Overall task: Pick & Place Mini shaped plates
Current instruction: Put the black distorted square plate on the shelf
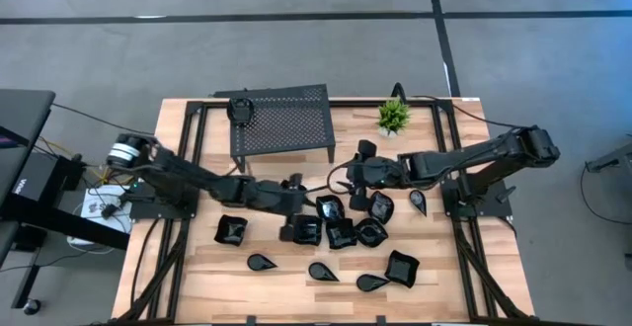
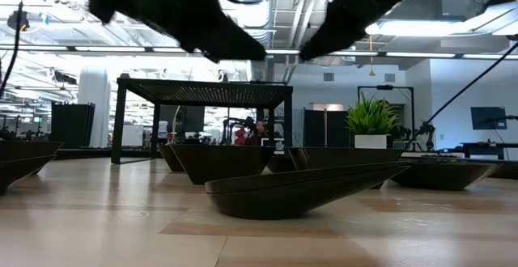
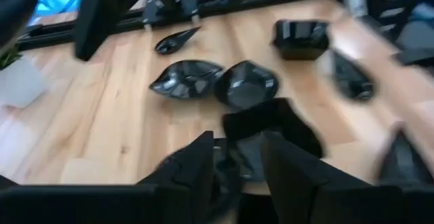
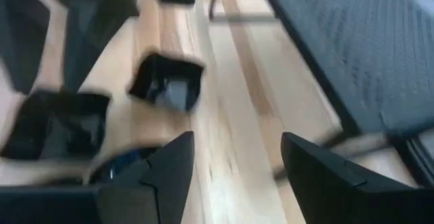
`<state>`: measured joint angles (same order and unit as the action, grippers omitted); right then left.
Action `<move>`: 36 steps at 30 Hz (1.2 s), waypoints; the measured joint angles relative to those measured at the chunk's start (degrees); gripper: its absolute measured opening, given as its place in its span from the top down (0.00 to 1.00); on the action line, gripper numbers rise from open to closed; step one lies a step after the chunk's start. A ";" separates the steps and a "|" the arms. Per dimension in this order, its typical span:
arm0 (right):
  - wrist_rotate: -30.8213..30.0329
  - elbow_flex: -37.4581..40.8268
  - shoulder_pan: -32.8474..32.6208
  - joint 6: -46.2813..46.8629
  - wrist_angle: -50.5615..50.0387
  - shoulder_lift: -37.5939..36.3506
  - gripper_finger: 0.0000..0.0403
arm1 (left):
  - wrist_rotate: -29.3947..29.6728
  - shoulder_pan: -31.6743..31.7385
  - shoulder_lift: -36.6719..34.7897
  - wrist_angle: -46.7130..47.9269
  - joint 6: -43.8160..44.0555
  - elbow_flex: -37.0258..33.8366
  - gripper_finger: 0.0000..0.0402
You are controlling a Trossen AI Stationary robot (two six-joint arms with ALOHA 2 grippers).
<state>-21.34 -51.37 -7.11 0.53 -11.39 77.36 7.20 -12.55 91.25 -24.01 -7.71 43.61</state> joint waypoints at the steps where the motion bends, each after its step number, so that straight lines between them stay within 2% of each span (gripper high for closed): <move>1: 0.02 -0.15 -0.22 0.98 -0.18 0.02 0.47 | 0.00 0.93 1.73 -0.09 -0.39 1.33 0.69; 7: 0.14 -0.15 -1.79 4.64 -7.95 -0.83 0.51 | -4.97 4.71 10.67 -0.22 -0.44 8.89 0.71; 11: 1.51 -0.18 -1.88 6.83 -12.08 -0.18 0.54 | -5.78 5.47 13.61 0.11 -1.02 10.04 0.71; 15: 6.26 -0.16 -2.13 17.68 -19.36 0.37 0.57 | -5.08 5.64 13.25 1.10 -0.57 9.50 0.71; 20: 6.45 1.46 -4.23 29.03 -26.07 2.55 0.60 | -5.14 5.59 11.01 6.45 1.21 9.03 0.71; 26: 5.99 3.12 -6.85 32.26 -22.30 7.98 0.62 | -5.25 5.41 11.37 10.10 0.71 8.31 0.73; 33: 4.74 3.19 -6.14 20.67 -8.23 11.49 0.61 | -5.56 5.42 12.01 9.06 -2.89 7.83 0.73; 36: 5.72 3.04 -5.34 19.04 -3.46 12.17 0.61 | -6.27 5.33 12.01 9.59 -2.79 7.83 0.73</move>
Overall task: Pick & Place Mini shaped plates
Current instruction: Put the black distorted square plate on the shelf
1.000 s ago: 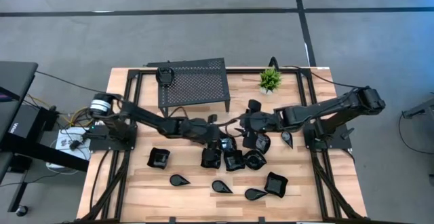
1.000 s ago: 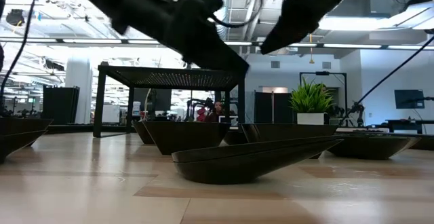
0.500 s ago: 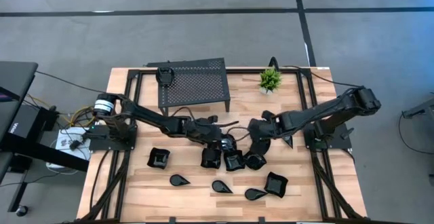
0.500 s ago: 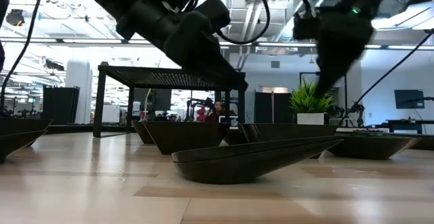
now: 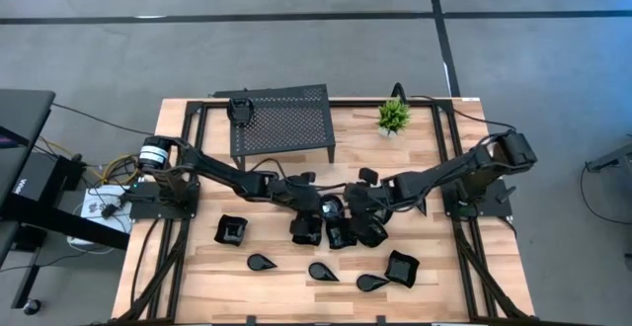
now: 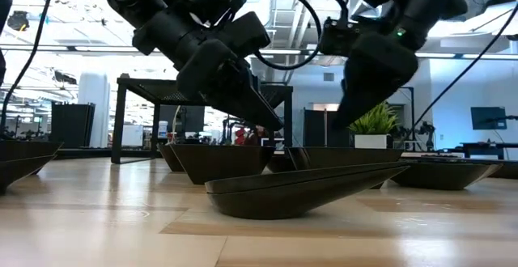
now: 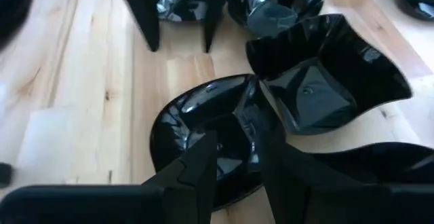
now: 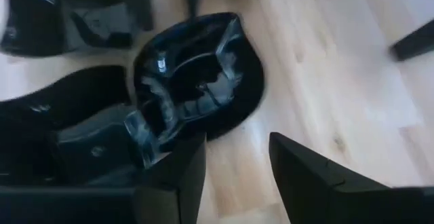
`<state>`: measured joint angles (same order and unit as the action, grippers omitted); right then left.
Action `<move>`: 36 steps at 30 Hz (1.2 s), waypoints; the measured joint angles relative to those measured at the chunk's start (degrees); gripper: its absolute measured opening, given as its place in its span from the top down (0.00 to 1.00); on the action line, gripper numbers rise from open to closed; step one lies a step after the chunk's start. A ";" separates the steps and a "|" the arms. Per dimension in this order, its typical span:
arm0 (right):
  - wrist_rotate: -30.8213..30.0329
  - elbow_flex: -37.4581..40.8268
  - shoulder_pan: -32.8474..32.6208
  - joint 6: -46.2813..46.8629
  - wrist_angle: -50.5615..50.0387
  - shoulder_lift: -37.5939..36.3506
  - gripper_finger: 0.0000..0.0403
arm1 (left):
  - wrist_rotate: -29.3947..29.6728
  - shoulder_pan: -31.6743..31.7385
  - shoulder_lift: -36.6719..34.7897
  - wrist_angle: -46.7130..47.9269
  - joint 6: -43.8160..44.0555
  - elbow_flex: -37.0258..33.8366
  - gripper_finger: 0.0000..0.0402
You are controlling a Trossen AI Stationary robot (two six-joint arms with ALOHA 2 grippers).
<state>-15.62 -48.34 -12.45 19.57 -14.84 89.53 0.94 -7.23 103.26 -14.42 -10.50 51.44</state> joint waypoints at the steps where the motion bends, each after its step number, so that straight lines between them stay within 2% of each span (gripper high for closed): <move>1: 1.45 0.02 0.45 -0.02 1.72 0.60 0.61 | -0.36 -0.10 0.00 -0.12 0.04 -0.06 0.73; 4: 5.14 0.05 0.94 -0.05 3.73 2.52 0.61 | -1.53 -0.75 0.01 0.36 0.25 -0.60 0.73; 10: 6.60 -0.02 -0.16 -0.09 7.97 7.22 0.63 | -2.42 -2.82 -0.03 0.47 -0.22 -2.21 0.73; 20: 6.50 -0.63 -3.78 -1.24 7.64 5.16 0.66 | -3.72 -5.38 -0.17 0.29 0.39 -2.21 0.73; 22: 5.47 -1.17 -4.08 -3.28 7.68 4.83 0.66 | -3.37 -5.48 -0.81 0.46 0.26 -2.21 0.73; 27: 5.43 -1.50 -3.03 -5.87 7.41 5.55 0.66 | 2.10 -5.26 -3.45 -1.27 0.25 -1.90 0.73; 36: 5.23 -1.07 -2.50 -6.43 -0.94 6.42 0.66 | 2.04 -5.09 -6.45 -1.60 0.48 -2.00 0.73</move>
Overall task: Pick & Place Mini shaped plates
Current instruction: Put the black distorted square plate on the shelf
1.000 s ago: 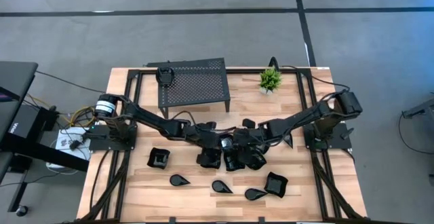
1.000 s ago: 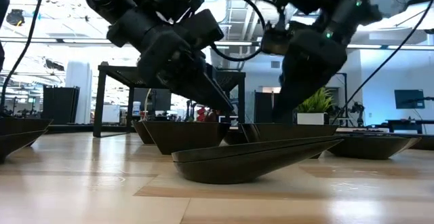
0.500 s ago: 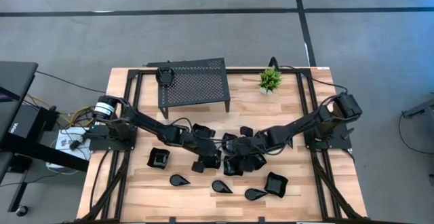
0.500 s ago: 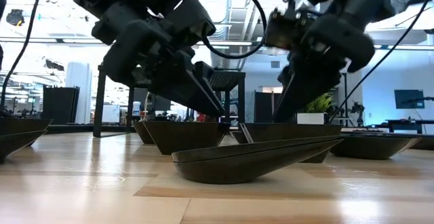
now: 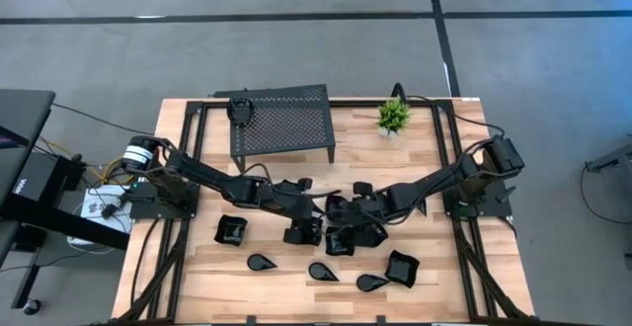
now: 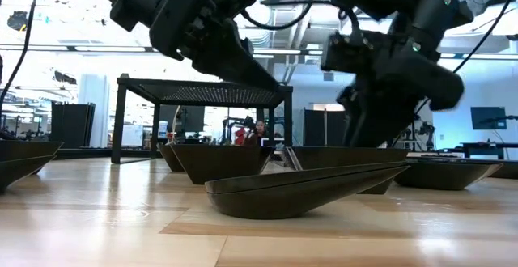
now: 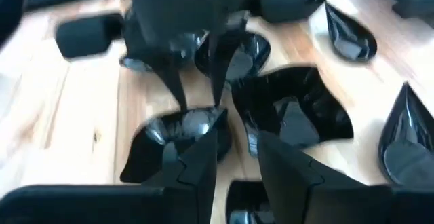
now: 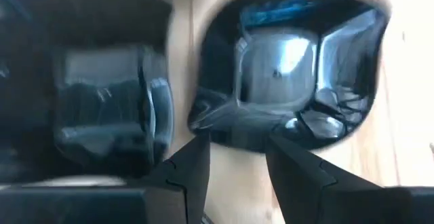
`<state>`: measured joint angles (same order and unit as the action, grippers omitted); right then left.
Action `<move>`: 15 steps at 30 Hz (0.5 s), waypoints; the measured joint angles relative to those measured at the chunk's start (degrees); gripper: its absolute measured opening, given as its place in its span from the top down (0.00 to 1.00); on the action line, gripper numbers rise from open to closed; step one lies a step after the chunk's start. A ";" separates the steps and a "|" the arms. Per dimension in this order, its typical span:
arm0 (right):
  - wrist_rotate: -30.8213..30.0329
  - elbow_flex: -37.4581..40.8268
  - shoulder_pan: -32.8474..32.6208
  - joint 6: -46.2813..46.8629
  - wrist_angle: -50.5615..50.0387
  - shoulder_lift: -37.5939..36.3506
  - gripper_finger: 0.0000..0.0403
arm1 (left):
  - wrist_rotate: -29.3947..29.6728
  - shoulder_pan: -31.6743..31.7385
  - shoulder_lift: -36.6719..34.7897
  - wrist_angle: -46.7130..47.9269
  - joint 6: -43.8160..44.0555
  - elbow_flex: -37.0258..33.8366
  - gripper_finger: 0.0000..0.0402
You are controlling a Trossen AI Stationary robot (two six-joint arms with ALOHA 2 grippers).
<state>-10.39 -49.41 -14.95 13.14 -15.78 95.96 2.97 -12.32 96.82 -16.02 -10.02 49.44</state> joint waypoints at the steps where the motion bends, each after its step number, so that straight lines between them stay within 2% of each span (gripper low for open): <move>1: -0.01 0.01 0.38 -0.43 -1.02 0.01 0.66 | 0.01 0.02 -0.03 -0.05 0.00 0.00 0.73; 8: 0.01 0.00 3.24 -7.24 1.44 -0.01 0.67 | 0.01 0.02 -0.07 0.15 -0.02 -0.01 0.73; 15: 1.15 0.00 3.37 -7.71 2.57 -0.01 0.70 | 0.01 0.02 -0.03 0.16 0.00 -0.01 0.73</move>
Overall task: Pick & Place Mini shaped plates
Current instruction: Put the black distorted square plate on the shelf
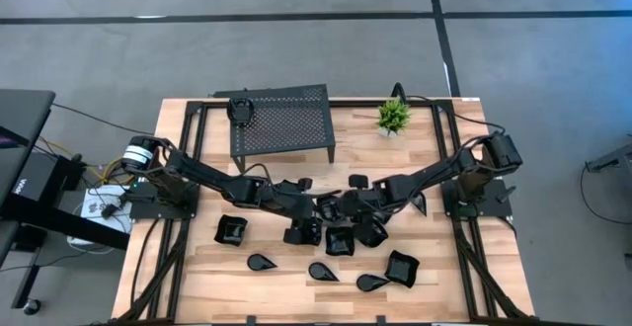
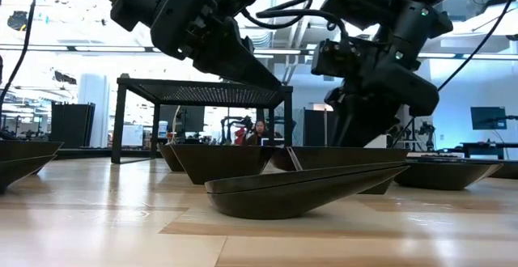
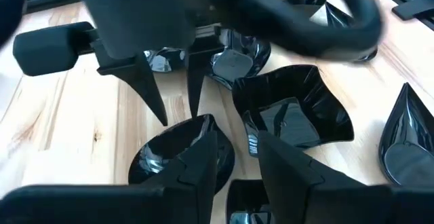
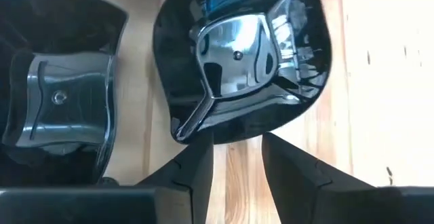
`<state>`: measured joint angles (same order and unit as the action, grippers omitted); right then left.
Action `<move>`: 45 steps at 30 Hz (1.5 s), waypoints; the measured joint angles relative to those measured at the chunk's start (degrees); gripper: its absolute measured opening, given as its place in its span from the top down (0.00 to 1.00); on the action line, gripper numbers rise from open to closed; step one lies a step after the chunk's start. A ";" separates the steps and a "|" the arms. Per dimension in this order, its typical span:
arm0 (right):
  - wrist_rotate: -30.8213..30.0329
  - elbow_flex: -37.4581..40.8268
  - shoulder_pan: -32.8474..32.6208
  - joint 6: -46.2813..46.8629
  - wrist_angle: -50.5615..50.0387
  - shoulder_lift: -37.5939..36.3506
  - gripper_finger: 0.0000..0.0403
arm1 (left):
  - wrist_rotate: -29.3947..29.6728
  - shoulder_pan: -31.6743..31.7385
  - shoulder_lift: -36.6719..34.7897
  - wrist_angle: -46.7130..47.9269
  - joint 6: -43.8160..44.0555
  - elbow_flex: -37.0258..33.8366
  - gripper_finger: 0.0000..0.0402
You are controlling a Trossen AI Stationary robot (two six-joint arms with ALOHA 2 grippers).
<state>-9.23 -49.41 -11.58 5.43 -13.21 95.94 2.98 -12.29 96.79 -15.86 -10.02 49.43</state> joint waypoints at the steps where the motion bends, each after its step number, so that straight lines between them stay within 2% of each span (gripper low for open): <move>1: -0.30 0.00 -0.06 0.00 0.04 0.00 0.70 | -0.02 0.00 0.23 -0.11 -0.02 0.00 0.73; 6: -1.17 -0.87 -0.06 -0.81 0.18 -0.03 0.69 | 0.00 0.00 2.61 -0.38 -1.86 -0.07 0.73; 12: -1.27 -1.14 0.73 -2.80 1.88 -0.04 0.68 | 0.00 0.04 6.03 -5.49 -1.92 -0.07 0.73; 18: -1.31 -1.22 0.79 -2.99 2.14 -0.07 0.68 | 0.00 0.92 8.47 -5.11 -1.75 -0.07 0.73; 22: 0.00 -1.22 -0.93 -2.90 3.97 -0.09 0.68 | -0.21 1.20 8.73 -4.78 1.41 -0.04 0.73; 25: 1.92 -1.22 -2.46 -1.73 5.20 -0.09 0.68 | -4.14 1.09 8.36 -3.32 3.69 -0.04 0.73; 31: 1.96 -1.22 -5.41 -0.95 6.18 -0.09 0.68 | -11.57 0.10 8.33 -0.78 10.55 -0.04 0.73; 36: 1.90 -1.22 -7.07 -0.85 6.41 -0.09 0.68 | -18.43 -1.37 8.27 0.11 11.50 -0.04 0.73; 42: 2.52 -1.22 -8.03 -0.84 6.40 -0.09 0.68 | -22.05 -2.37 8.22 5.47 17.47 -0.04 0.73; 45: 3.41 -1.22 -8.42 -0.84 6.39 -0.09 0.68 | -25.88 -3.22 8.22 6.50 19.40 -0.04 0.73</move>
<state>-5.82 -50.63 -20.00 4.59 -6.82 95.85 -22.89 -15.51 105.01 -9.35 9.38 49.39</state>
